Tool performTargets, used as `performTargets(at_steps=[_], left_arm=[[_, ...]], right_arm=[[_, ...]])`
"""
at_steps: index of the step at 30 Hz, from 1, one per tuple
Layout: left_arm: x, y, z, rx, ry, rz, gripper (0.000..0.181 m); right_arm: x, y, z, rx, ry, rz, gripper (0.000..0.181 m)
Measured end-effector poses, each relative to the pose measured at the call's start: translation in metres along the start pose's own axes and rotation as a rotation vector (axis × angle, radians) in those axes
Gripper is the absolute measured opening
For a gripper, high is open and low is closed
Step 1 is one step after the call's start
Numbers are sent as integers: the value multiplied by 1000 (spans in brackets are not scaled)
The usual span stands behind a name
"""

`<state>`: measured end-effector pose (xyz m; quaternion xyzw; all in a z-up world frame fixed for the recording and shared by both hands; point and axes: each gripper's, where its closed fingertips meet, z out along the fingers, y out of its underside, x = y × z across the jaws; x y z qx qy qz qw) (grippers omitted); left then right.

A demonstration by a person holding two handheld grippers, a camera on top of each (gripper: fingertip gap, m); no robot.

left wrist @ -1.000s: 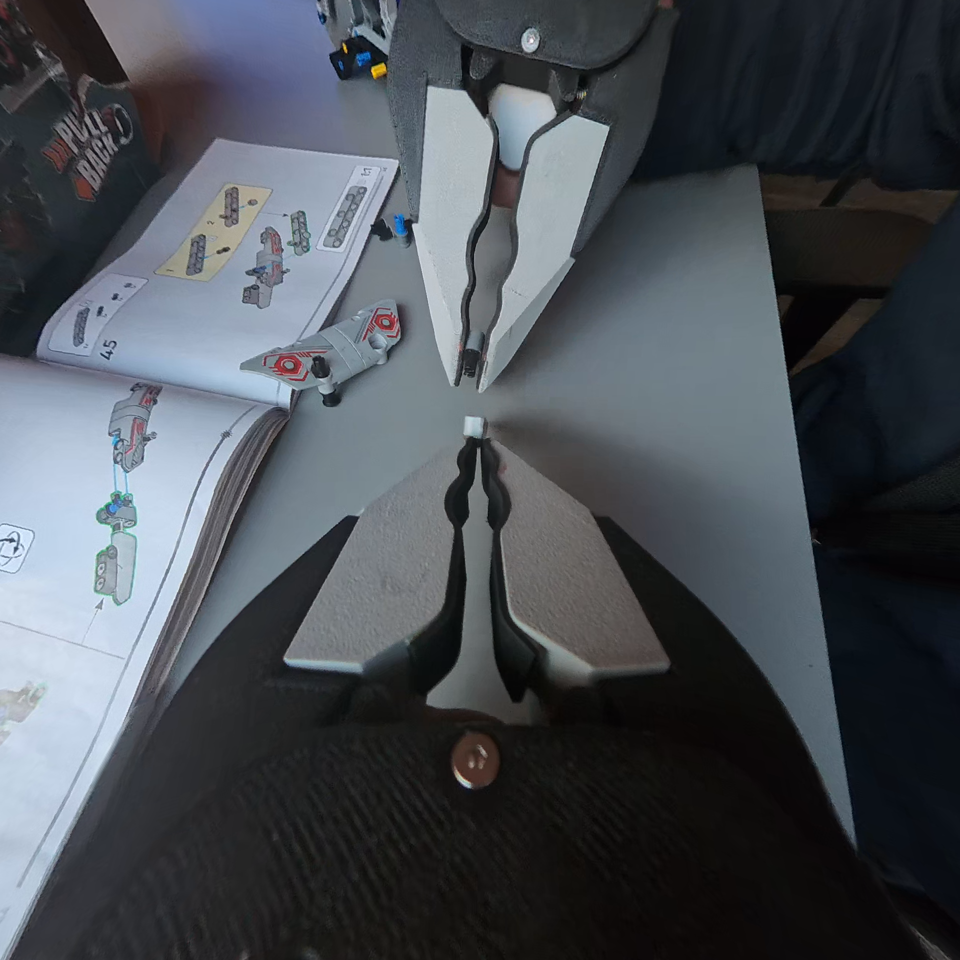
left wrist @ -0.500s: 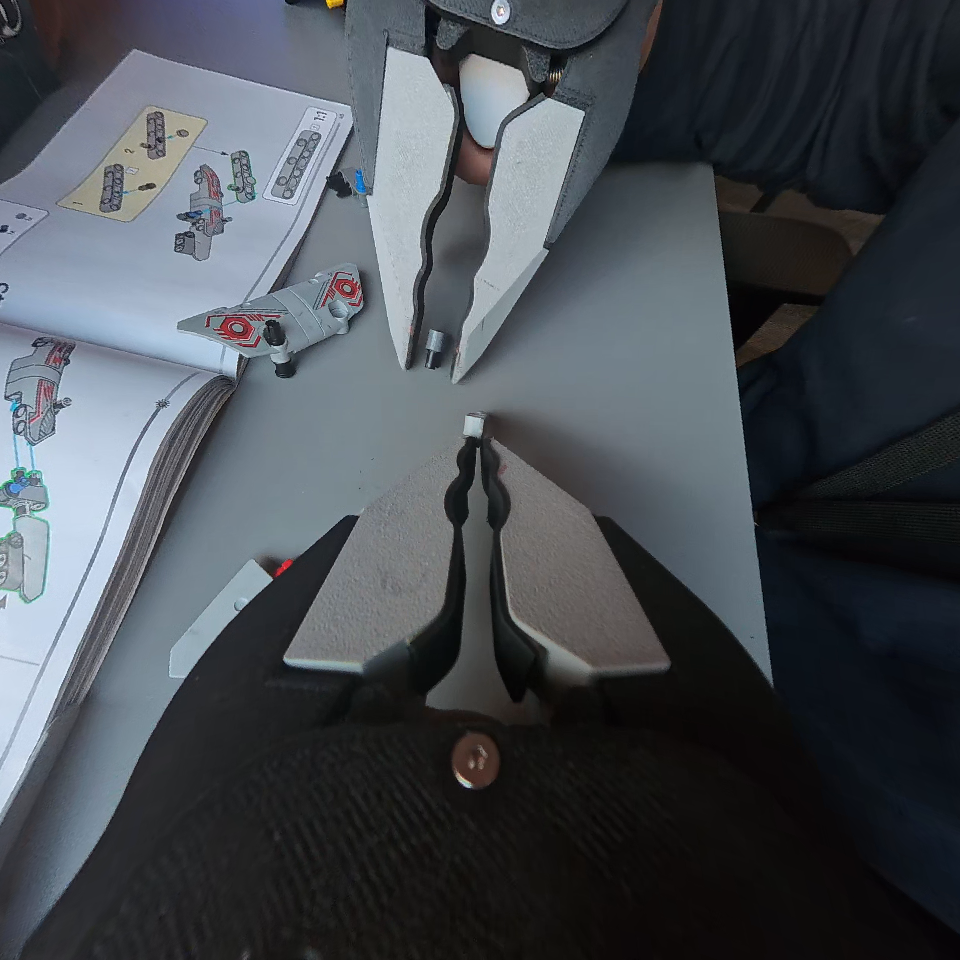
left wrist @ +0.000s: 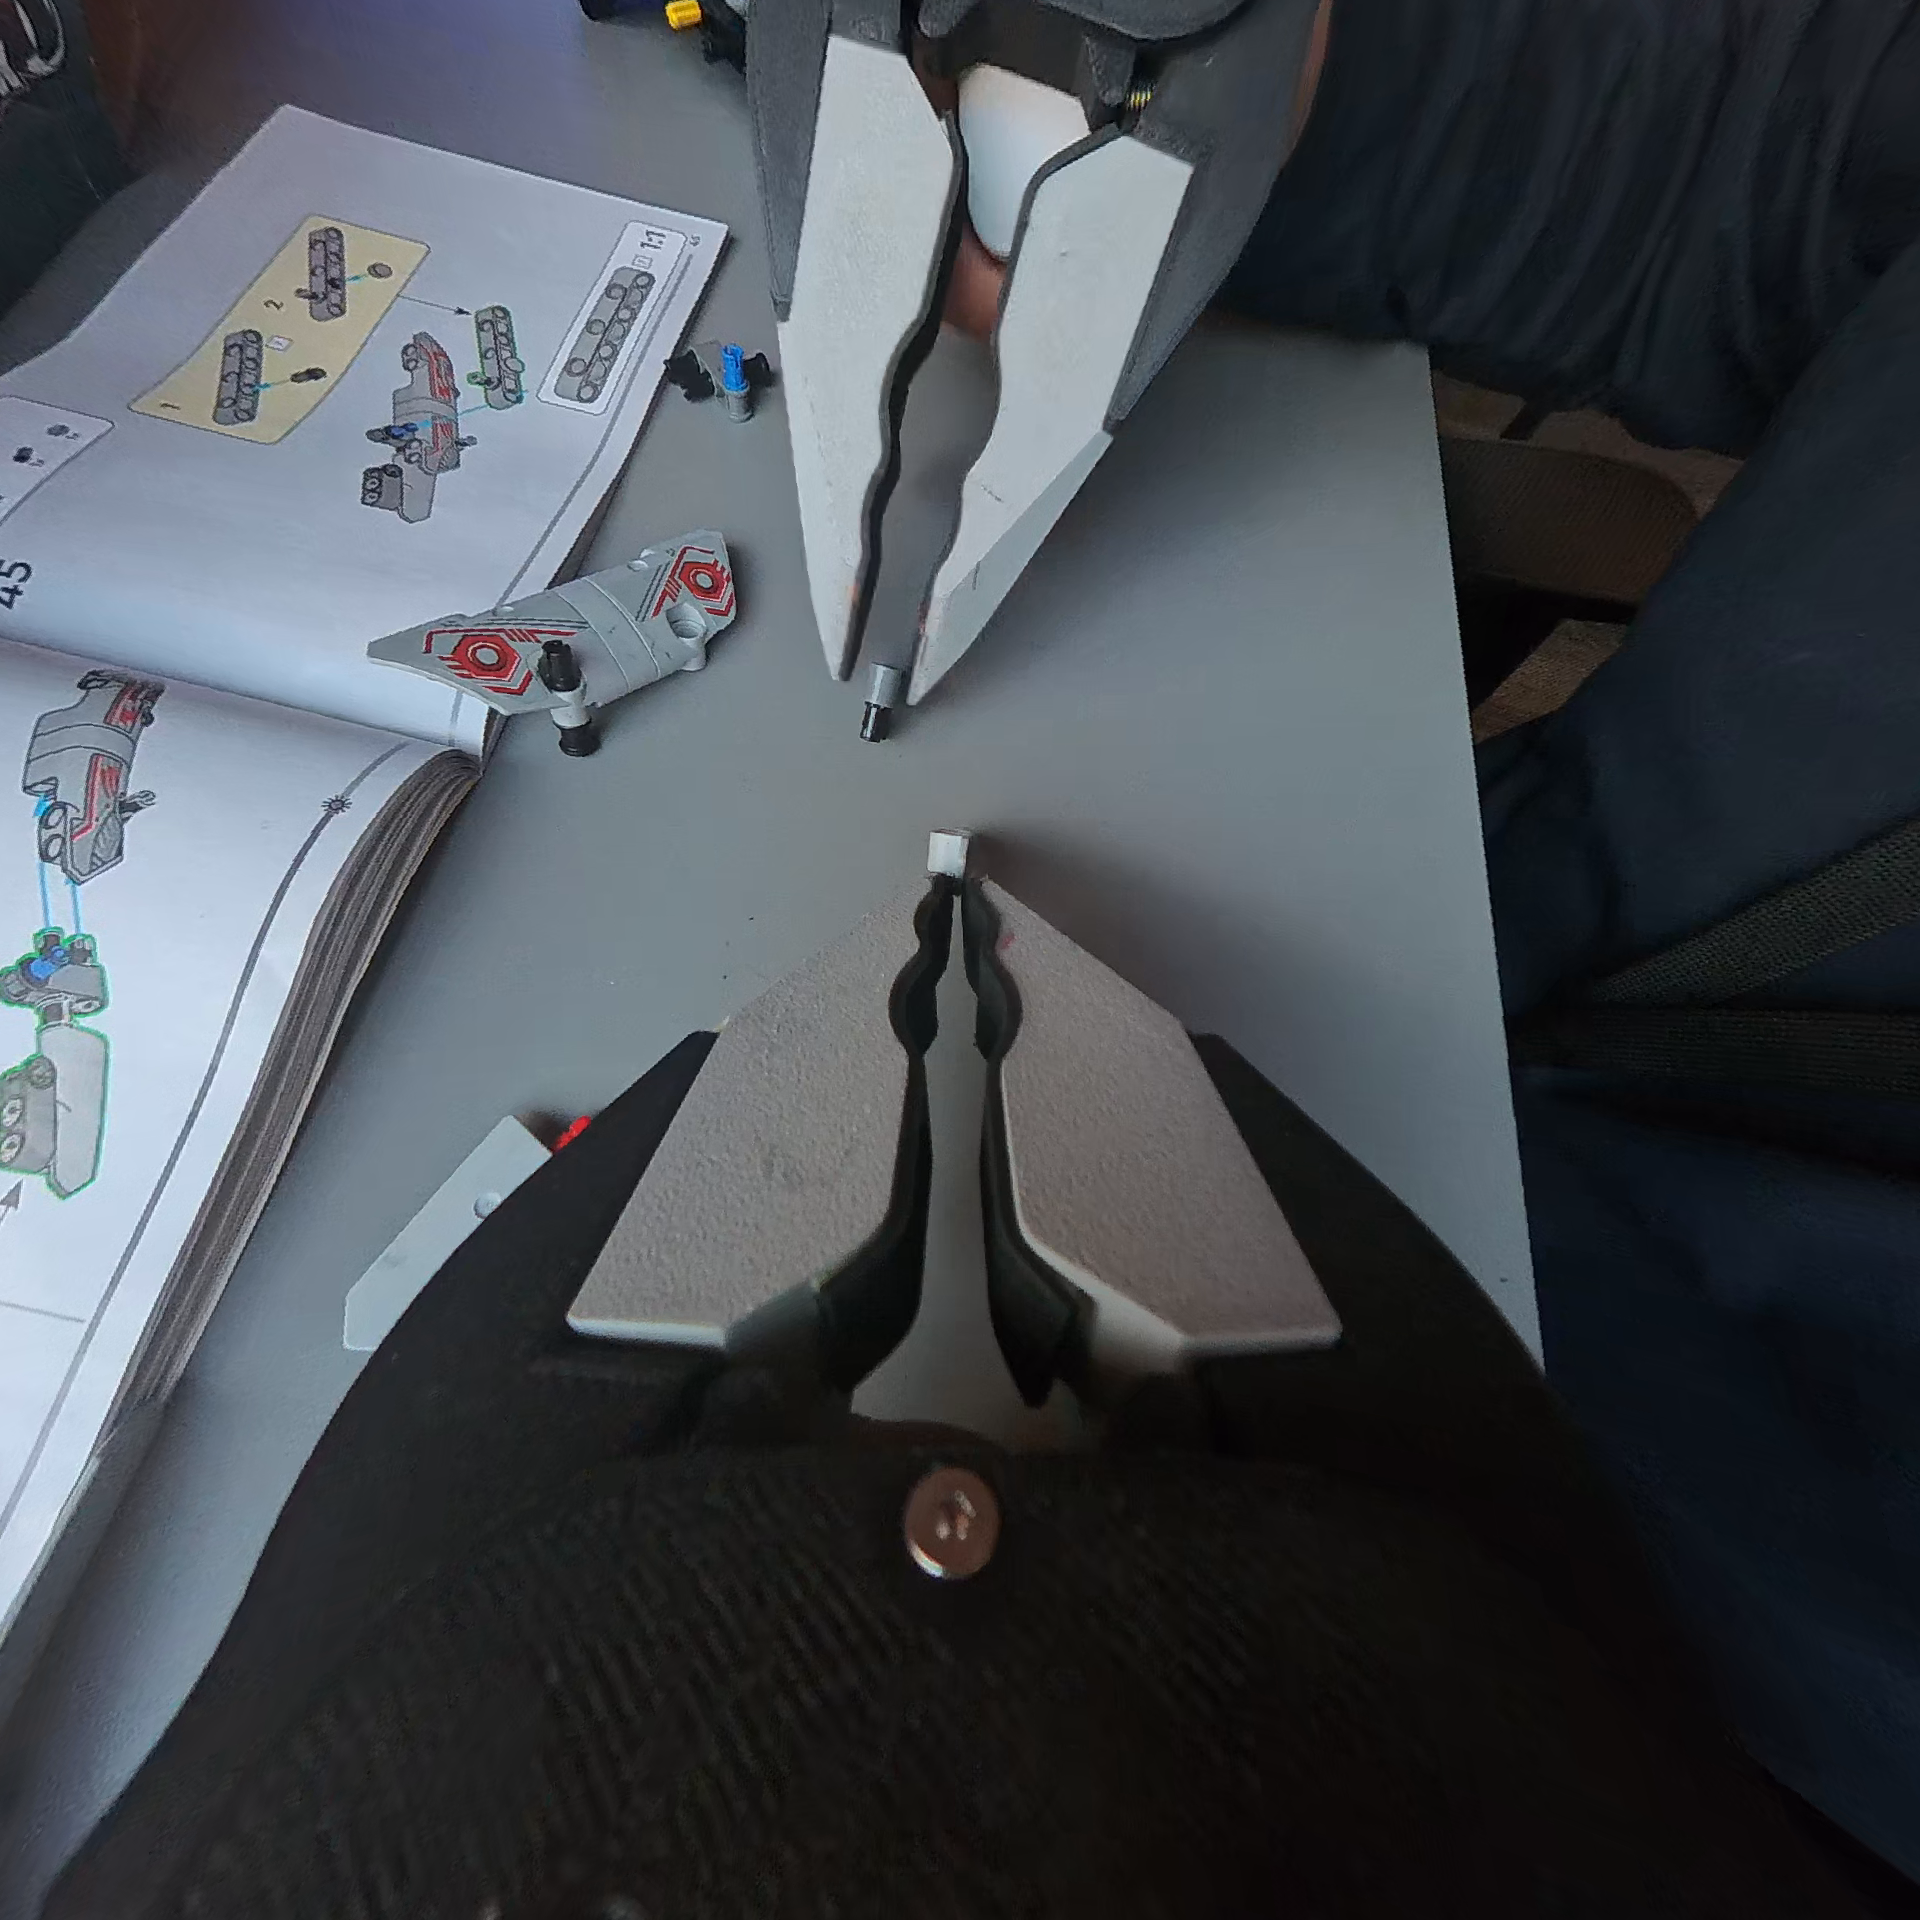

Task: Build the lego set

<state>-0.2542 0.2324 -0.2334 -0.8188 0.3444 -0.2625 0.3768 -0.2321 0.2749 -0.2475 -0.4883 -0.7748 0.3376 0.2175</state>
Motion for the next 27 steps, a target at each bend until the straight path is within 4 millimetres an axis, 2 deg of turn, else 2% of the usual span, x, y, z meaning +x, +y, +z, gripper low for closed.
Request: performTargets(at_steps=[3, 6, 9, 21, 24, 27], left_arm=[[0, 0, 0, -2, 1, 1, 0], [0, 0, 0, -2, 2, 1, 0], [1, 0, 0, -2, 1, 4, 0], [1, 0, 0, -3, 0, 5, 0], [-1, 0, 0, 3, -5, -1, 0], [-1, -2, -1, 15, -9, -5, 0]], right_arm=[[-1, 0, 1, 0, -5, -3, 5], [-1, -2, 0, 12, -8, 5, 12], [-1, -4, -2, 28, -13, 4, 5], [0, -3, 2, 25, -8, -10, 5], [-2, -9, 0, 48, -7, -21, 5], [-10, -25, -5, 134, -59, 16, 5]])
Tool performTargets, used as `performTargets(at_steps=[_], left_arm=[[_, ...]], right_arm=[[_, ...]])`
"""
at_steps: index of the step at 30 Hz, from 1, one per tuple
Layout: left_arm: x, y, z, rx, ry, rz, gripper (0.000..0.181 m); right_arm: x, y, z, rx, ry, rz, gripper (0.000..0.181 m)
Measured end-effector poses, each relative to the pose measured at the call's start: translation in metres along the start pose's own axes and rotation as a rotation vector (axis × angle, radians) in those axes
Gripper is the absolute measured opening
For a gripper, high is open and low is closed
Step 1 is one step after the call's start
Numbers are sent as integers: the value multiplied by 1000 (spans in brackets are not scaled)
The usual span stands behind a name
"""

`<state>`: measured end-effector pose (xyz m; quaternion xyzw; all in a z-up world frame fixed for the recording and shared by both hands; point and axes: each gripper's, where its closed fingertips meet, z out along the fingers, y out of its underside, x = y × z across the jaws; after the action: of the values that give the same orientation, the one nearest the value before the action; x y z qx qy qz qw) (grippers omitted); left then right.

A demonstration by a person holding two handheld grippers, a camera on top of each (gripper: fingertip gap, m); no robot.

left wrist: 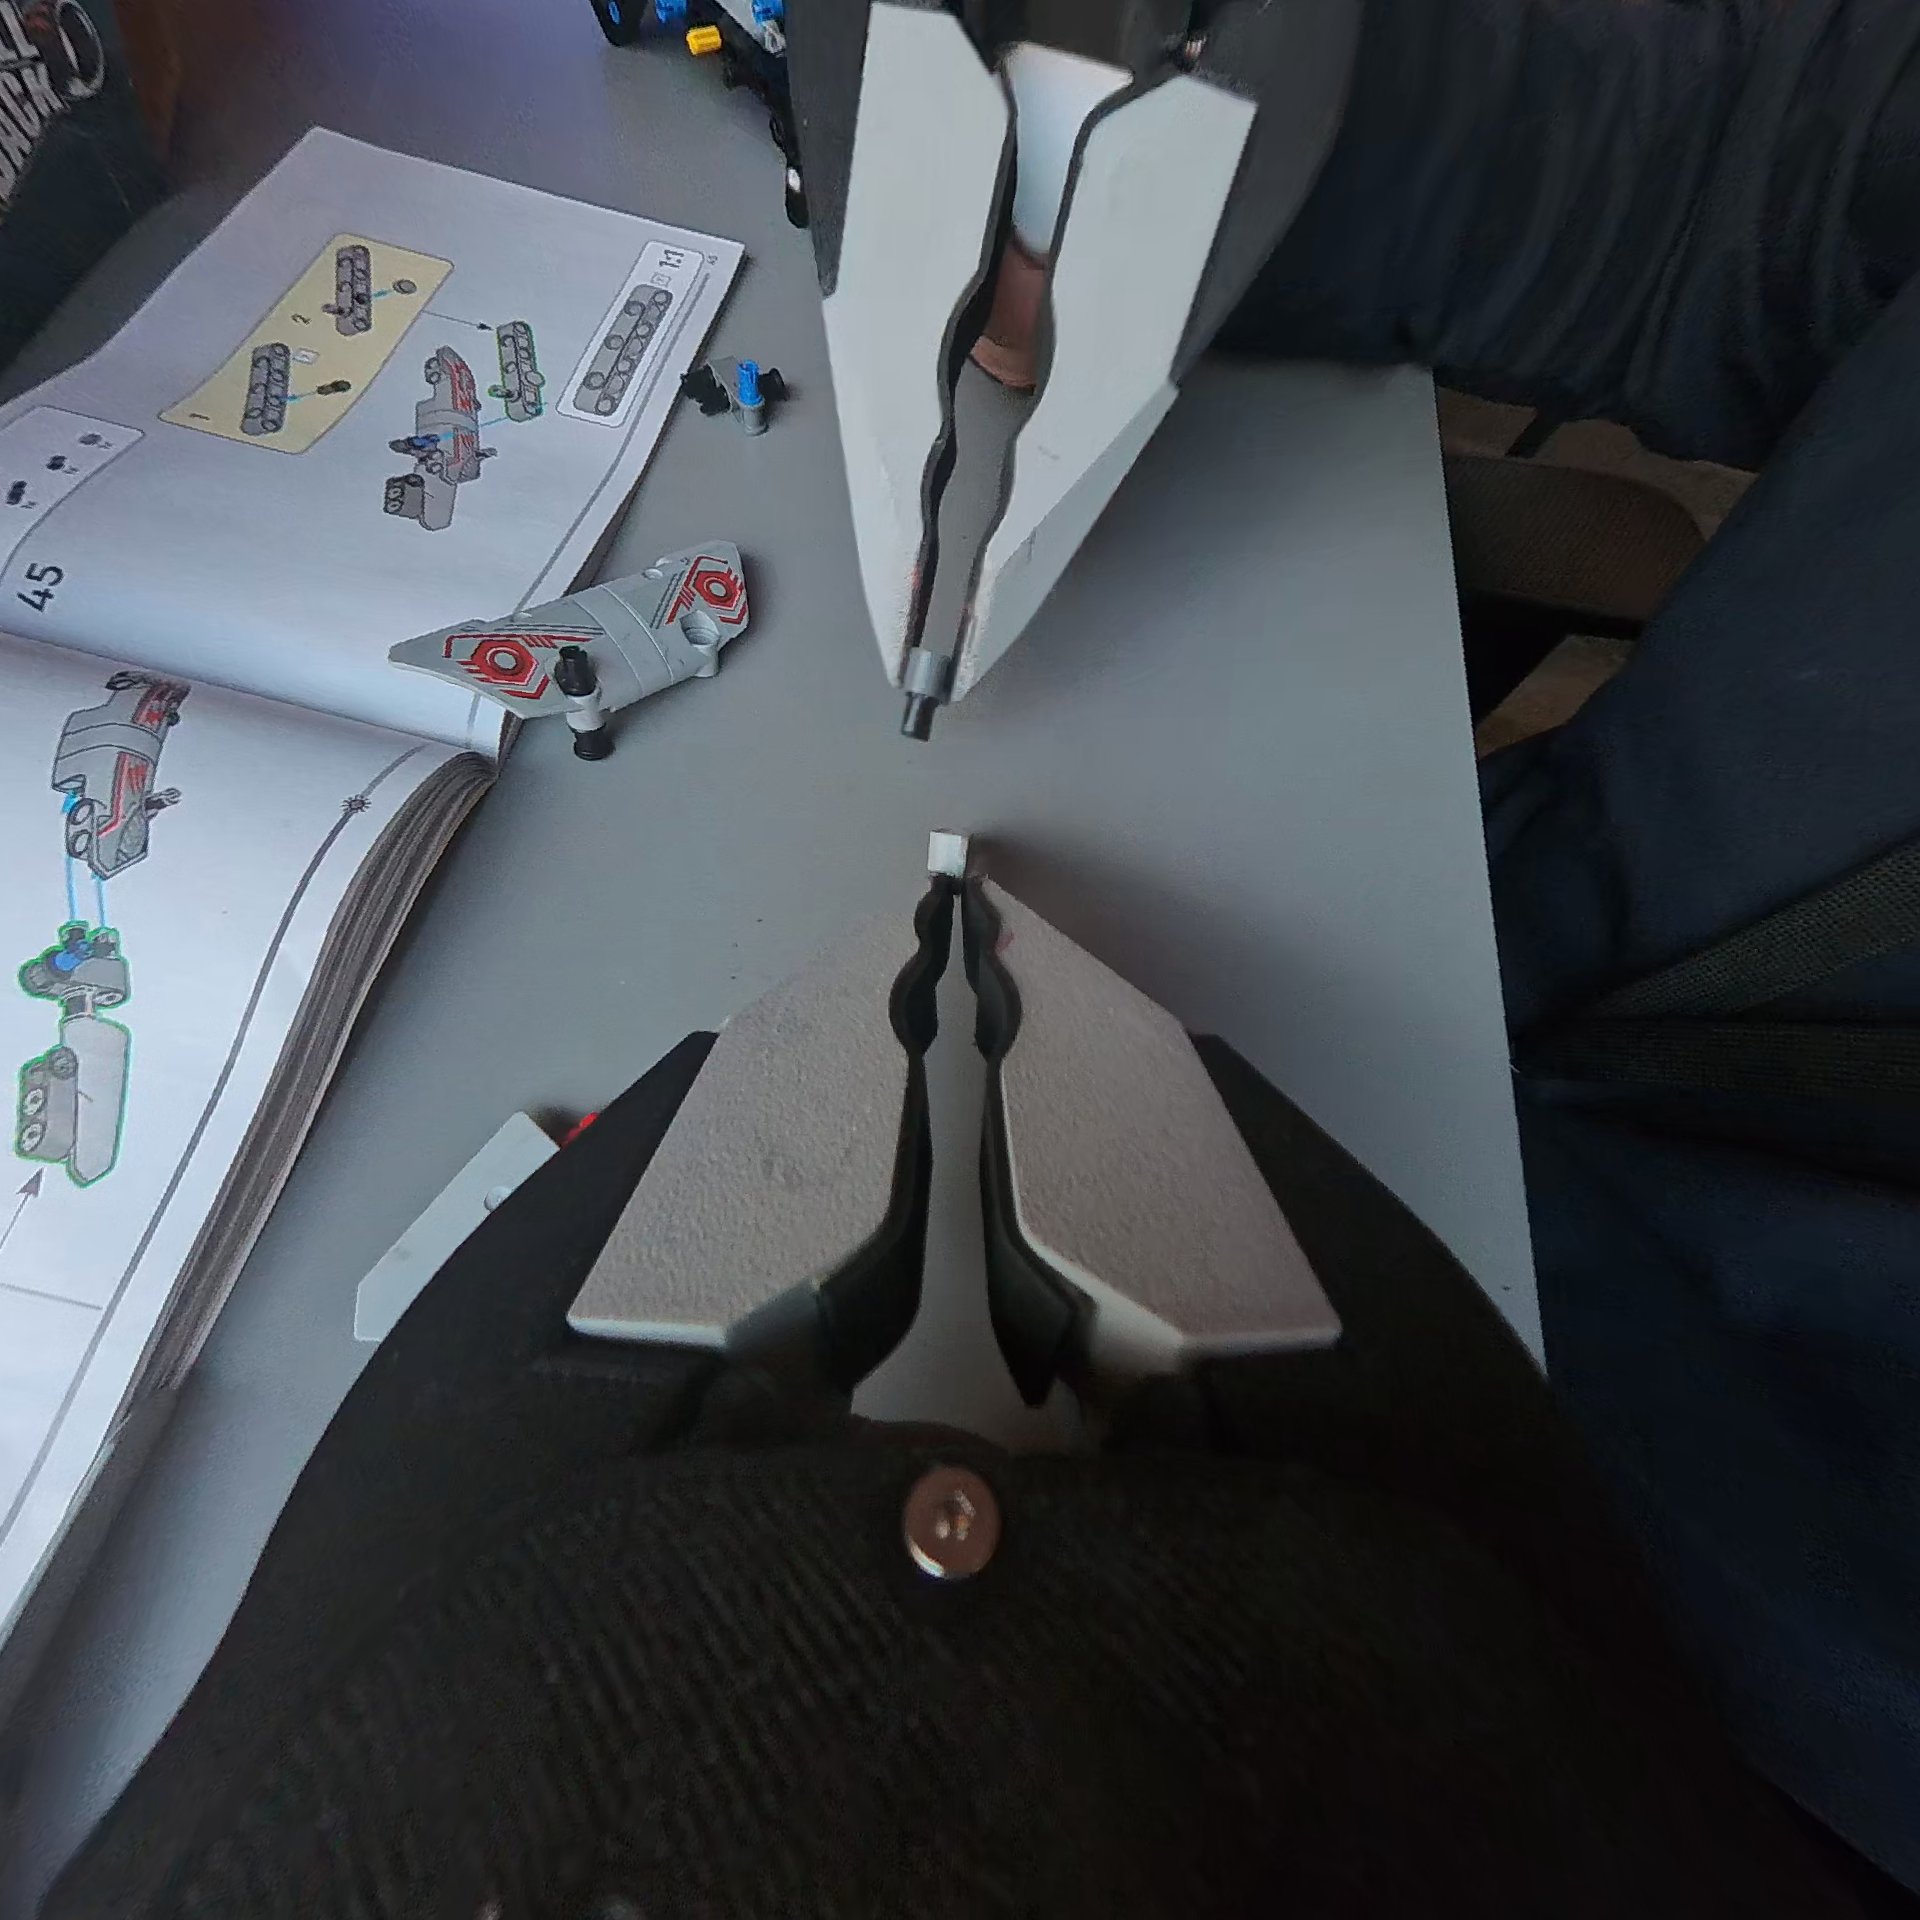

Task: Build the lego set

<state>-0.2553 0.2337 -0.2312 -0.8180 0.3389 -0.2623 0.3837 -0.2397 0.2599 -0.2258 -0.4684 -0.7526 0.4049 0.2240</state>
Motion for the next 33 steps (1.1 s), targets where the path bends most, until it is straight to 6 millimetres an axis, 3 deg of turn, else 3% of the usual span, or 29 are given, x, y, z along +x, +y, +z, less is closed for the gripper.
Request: performTargets(at_steps=[4, 15, 33], left_arm=[[0, -1, 0, 3, -4, 3, 0], [2, 1, 2, -13, 9, 15, 0], [4, 4, 3, -36, 15, 21, 0]], right_arm=[[-8, -18, 1, 91, -55, 67, 5], [-14, -15, 15, 53, -88, 100, 5], [-17, -12, 17, 2, -95, 28, 4]])
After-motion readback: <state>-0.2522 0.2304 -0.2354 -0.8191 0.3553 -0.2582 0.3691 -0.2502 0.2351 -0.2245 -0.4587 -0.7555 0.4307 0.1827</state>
